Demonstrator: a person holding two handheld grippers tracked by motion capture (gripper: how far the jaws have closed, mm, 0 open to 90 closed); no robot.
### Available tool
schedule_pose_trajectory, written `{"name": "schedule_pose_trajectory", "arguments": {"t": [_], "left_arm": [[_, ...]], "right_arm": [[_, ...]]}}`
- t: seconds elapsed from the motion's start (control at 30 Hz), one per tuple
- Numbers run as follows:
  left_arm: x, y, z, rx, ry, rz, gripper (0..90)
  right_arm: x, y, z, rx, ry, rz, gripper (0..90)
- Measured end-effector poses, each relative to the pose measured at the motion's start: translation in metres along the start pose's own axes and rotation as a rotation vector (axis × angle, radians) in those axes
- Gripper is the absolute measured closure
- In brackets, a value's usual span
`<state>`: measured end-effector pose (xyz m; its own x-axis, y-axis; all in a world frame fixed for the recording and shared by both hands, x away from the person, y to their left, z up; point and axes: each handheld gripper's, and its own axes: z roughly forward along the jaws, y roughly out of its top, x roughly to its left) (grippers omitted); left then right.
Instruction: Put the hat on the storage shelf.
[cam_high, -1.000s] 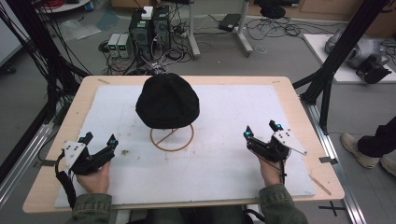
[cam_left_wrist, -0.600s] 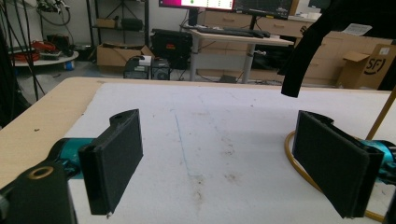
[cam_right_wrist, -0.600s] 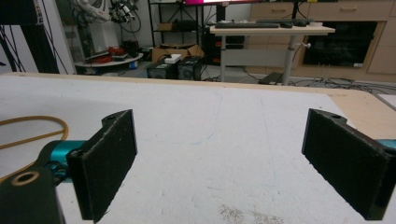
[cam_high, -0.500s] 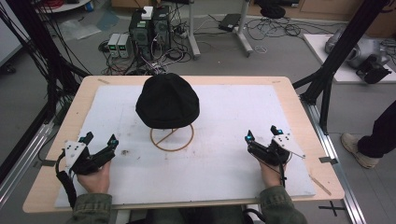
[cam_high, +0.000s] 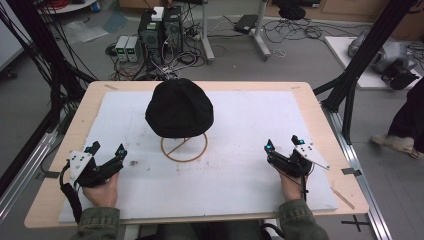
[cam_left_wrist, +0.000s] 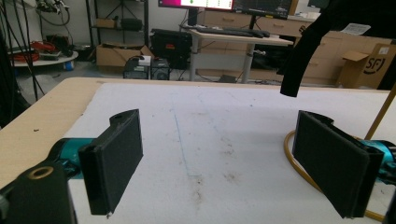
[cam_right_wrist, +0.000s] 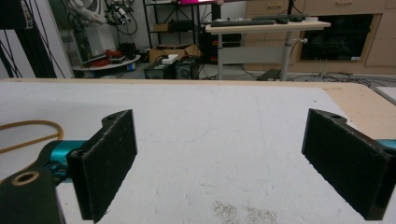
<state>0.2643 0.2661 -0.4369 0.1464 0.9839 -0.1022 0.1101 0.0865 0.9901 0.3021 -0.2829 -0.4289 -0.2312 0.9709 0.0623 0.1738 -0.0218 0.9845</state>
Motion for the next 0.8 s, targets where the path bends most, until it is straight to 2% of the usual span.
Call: {"name": "schedule_pose_trajectory", "arguments": {"t": [0.8], "left_arm": [[0.0003,-0.0002,0.0010,0.005,0.001,-0.003,16.5]], "right_arm": [[0.0015,-0.0011,0.0018,0.025,0.025,0.002,9.5]]}}
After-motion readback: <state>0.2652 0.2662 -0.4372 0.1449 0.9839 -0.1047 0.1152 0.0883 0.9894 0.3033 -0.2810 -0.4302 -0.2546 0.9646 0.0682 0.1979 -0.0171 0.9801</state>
